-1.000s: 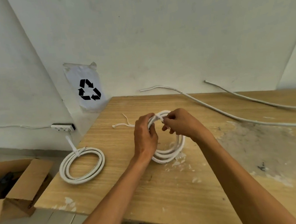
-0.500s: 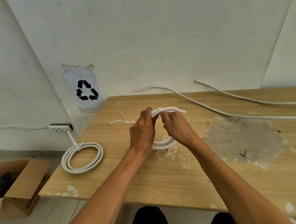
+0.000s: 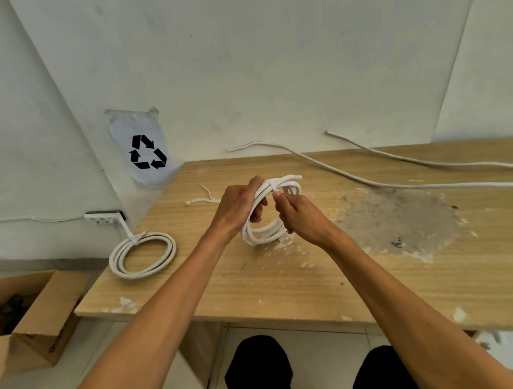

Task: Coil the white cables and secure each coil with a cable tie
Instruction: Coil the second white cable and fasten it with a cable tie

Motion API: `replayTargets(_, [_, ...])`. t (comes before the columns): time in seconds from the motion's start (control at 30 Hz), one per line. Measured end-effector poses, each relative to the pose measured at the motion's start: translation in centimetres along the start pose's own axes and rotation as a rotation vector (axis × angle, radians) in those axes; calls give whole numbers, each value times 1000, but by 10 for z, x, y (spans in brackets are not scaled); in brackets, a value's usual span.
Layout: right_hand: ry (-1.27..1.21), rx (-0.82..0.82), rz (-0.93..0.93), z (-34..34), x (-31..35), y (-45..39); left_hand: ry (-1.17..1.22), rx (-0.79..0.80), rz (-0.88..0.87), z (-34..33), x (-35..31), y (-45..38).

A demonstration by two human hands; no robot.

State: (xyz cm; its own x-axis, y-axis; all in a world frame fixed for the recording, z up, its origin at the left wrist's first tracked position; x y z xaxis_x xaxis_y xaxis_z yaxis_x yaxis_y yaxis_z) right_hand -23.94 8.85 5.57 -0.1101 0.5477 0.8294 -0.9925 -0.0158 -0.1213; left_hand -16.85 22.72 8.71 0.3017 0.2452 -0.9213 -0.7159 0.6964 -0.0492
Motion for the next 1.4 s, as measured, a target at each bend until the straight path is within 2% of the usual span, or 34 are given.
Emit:
replayTargets(0.1, [21,22,-14,3,7,-2,67,-5,80,-4,-2,-2])
replayTargets(0.23, [-38,-34,3,-13,-1,-3,94,-177,111,-13,11,-11])
replayTargets(0.4, [-103,-23,-23,-18,-3,-5,160,-167,141,-11,11,-13])
replayTargets(0.47, [-96,-10,-23,-16,2,-6,166,-130,148,-7,9,-10])
replayTargets(0.63, [5,33,-17,-10,12,-11,92,94,150,18,-17,-7])
replayTargets(0.73, [40,45,-15,-11,17,-18,73,143,193,22,-16,-12])
replayTargets(1.03, [-179,103,5,-20,30,-24,-22,-150,40,21,17,-14])
replayTargets(1.2, [-322,135,-15,-10,44,-22,-242,-321,-9,11,18,-15])
replayTargets(1.33, [-519,99,-13,-2,47,-16,-267,-311,-49,-1,17,-16])
replayTargets(1.4, [-449,136,-10,0,46,-12,-265,-259,-12,2,16,-19])
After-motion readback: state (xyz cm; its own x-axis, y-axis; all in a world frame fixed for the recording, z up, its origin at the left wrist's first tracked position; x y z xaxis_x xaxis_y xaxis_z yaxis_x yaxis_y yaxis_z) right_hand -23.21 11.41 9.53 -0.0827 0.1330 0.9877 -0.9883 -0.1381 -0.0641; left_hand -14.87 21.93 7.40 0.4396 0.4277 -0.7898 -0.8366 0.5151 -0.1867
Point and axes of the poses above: each hand's wrist, its own y-axis away from the middle knuckle, its own z-axis out of the back of the hand, x = y × z, the point moved 1 cm from there along -y, towards the middle knuckle, and after that the axes turned 15 degrees about x, right-handed, at the moved point
